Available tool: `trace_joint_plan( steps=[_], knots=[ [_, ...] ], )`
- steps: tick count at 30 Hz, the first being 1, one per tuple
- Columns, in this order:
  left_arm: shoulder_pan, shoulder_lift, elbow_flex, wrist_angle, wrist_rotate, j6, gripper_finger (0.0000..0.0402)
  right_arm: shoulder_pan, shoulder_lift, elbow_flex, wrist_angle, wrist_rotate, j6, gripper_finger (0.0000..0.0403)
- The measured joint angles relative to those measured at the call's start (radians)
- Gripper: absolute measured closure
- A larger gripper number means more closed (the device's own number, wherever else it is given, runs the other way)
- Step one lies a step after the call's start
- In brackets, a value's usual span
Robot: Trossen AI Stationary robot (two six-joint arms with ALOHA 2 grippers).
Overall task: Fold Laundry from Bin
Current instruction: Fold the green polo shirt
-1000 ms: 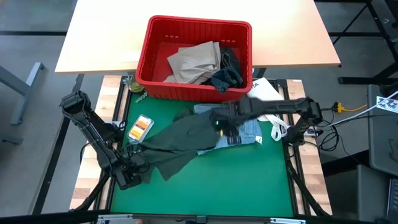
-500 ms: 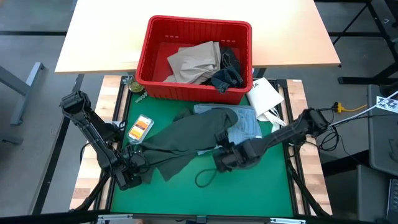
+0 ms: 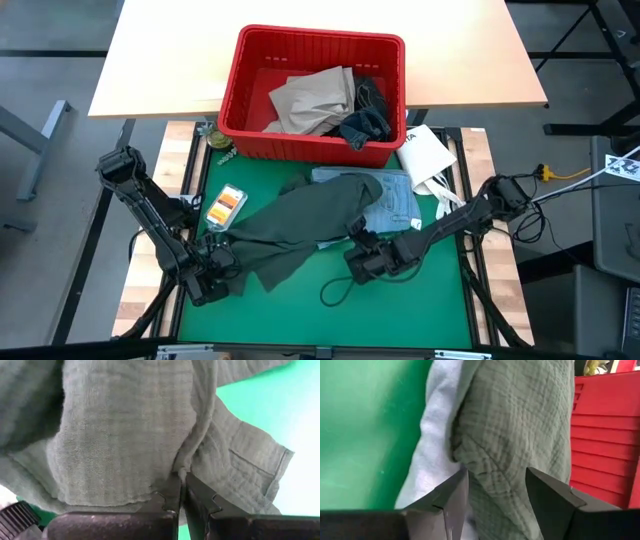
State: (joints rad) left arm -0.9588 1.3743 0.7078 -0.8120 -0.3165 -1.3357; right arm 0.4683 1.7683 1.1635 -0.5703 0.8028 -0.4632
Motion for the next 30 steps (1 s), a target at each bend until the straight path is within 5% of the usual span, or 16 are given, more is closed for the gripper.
trace_joint_plan(
  steps=[21,30],
  knots=[
    [0.0,0.0,0.0,0.014,-0.016,0.002,0.0393,-0.006,0.067,-0.029,0.118,0.044,-0.067,0.0212],
    [0.0,0.0,0.0,0.014,-0.016,0.002,0.0393,-0.015,0.067,-0.028,0.133,0.036,-0.057,0.0334]
  ],
)
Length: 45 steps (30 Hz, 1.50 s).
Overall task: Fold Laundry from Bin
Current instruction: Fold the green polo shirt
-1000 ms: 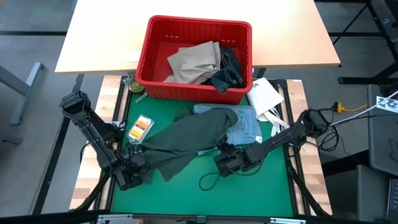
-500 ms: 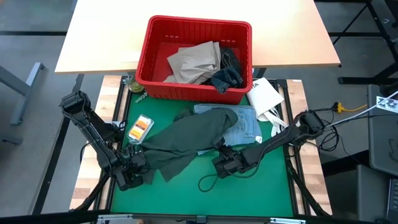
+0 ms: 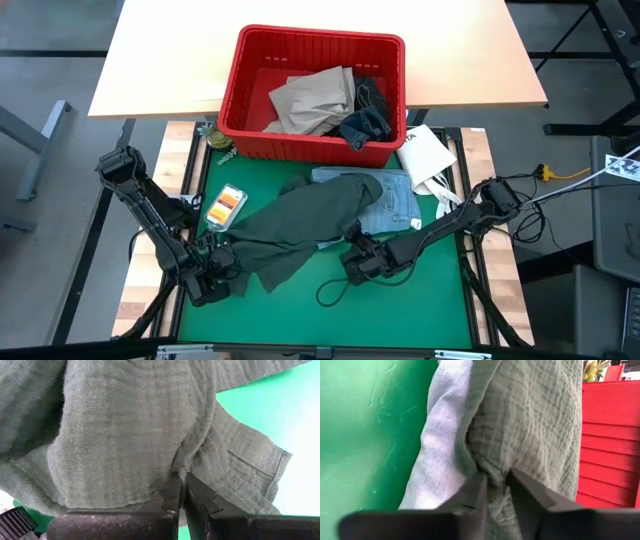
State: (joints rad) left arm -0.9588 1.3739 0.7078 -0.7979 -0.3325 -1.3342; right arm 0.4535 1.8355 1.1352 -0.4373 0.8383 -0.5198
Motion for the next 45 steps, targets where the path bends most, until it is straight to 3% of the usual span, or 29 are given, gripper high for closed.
trace_joint_plan(
  steps=[4,10,14,21,34,45],
  knots=[
    [0.0,0.0,0.0,0.0,0.0,0.001,0.0393,-0.003,0.0,0.027,-0.004,-0.04,-0.001,0.0393],
    [0.0,0.0,0.016,-0.011,0.005,0.002,0.0397,-0.002,0.0,0.125,-0.06,-0.107,-0.008,0.0378],
    [0.0,0.0,0.076,-0.051,0.0,0.059,0.0399,-0.002,0.0,0.215,-0.134,-0.117,-0.009,0.0392],
    [0.0,0.0,0.208,-0.17,0.029,0.14,0.04,0.001,0.0,0.418,-0.41,-0.118,0.036,0.0392],
    [0.0,0.0,0.281,-0.336,0.137,0.159,0.0397,0.132,-0.001,0.747,-0.907,-0.161,0.462,0.04],
    [0.0,0.0,0.281,-0.262,0.141,0.135,0.0392,0.356,-0.001,0.784,-0.952,-0.289,0.873,0.0398]
  ],
)
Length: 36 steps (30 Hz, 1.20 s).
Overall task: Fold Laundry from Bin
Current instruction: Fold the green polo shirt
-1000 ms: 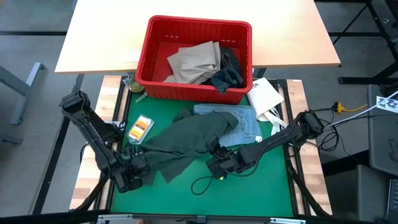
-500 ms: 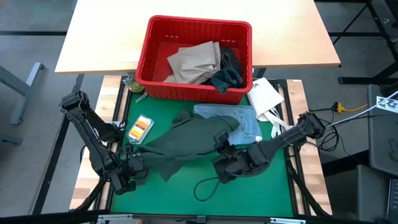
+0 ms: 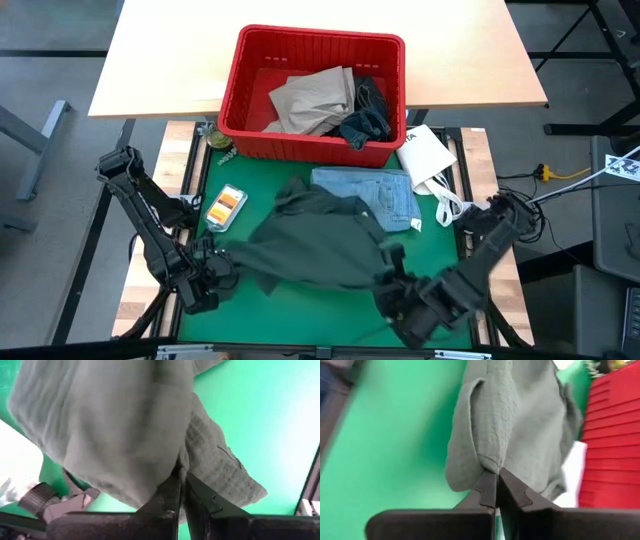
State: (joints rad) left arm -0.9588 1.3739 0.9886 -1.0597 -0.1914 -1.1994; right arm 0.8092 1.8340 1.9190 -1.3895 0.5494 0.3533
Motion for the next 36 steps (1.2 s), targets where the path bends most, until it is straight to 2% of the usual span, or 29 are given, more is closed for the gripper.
trace_joint_plan(
  steps=[4,7,17,20,24,27,32,36],
  knots=[
    [0.0,0.0,0.0,0.052,0.018,-0.001,0.0387,0.076,0.0,-0.009,0.005,-0.015,0.135,0.0398],
    [0.0,0.0,0.0,0.079,0.046,-0.005,0.0368,0.118,0.0,-0.04,0.002,-0.08,0.241,0.0398],
    [0.0,0.0,0.0,0.14,0.048,-0.048,0.025,0.202,0.0,-0.196,0.009,-0.431,0.533,0.0398],
    [0.0,0.0,0.0,0.146,0.036,-0.048,0.0232,0.218,0.0,-0.231,0.011,-0.533,0.59,0.0398],
    [0.0,0.0,0.0,0.151,-0.009,-0.047,0.0226,0.222,0.0,-0.268,0.013,-0.655,0.673,0.0398],
    [0.0,0.0,0.0,0.159,-0.082,-0.047,0.023,0.218,0.0,-0.28,0.013,-0.679,0.69,0.0397],
    [0.0,0.0,0.0,0.16,-0.205,-0.047,0.0239,0.21,0.0,-0.28,0.034,-0.627,0.69,0.0397],
    [0.01,0.0,0.0,0.161,-0.242,-0.046,0.0245,0.202,0.0,-0.28,0.047,-0.62,0.69,0.0397]
  ],
)
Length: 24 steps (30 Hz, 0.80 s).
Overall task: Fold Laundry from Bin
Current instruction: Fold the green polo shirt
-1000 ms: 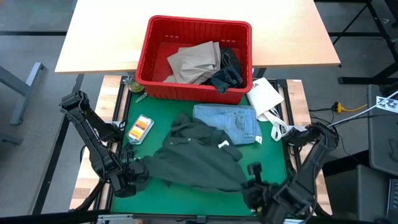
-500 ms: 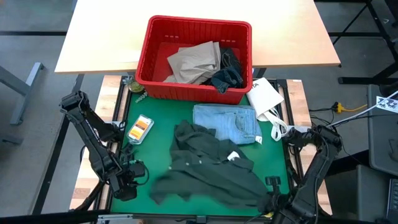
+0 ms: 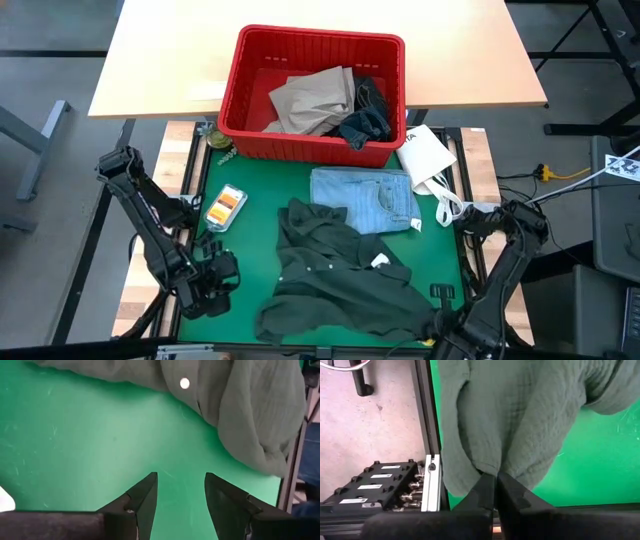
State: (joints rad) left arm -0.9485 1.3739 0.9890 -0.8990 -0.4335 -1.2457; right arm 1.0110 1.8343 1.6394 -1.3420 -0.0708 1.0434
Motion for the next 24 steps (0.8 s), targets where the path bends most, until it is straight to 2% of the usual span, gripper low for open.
trace_joint_plan(
  steps=[5,13,18,20,24],
  knots=[
    [0.017,0.0,0.0,0.0,-0.003,0.0,0.0252,-0.006,0.0,0.0,0.009,0.005,0.0,0.0377],
    [0.02,0.0,0.0,0.001,-0.002,0.0,0.0257,-0.004,0.0,0.0,-0.035,0.007,0.0,0.0274],
    [0.02,0.0,0.0,0.001,0.0,0.001,0.0257,-0.015,0.0,0.0,-0.121,0.014,-0.01,0.024],
    [0.02,0.0,0.0,0.001,-0.001,0.013,0.0257,-0.034,0.0,0.0,-0.154,0.054,-0.046,0.0236],
    [0.02,0.0,0.0,0.002,-0.014,0.037,0.0257,-0.11,0.0,0.0,-0.171,0.221,-0.219,0.0235]
  ],
)
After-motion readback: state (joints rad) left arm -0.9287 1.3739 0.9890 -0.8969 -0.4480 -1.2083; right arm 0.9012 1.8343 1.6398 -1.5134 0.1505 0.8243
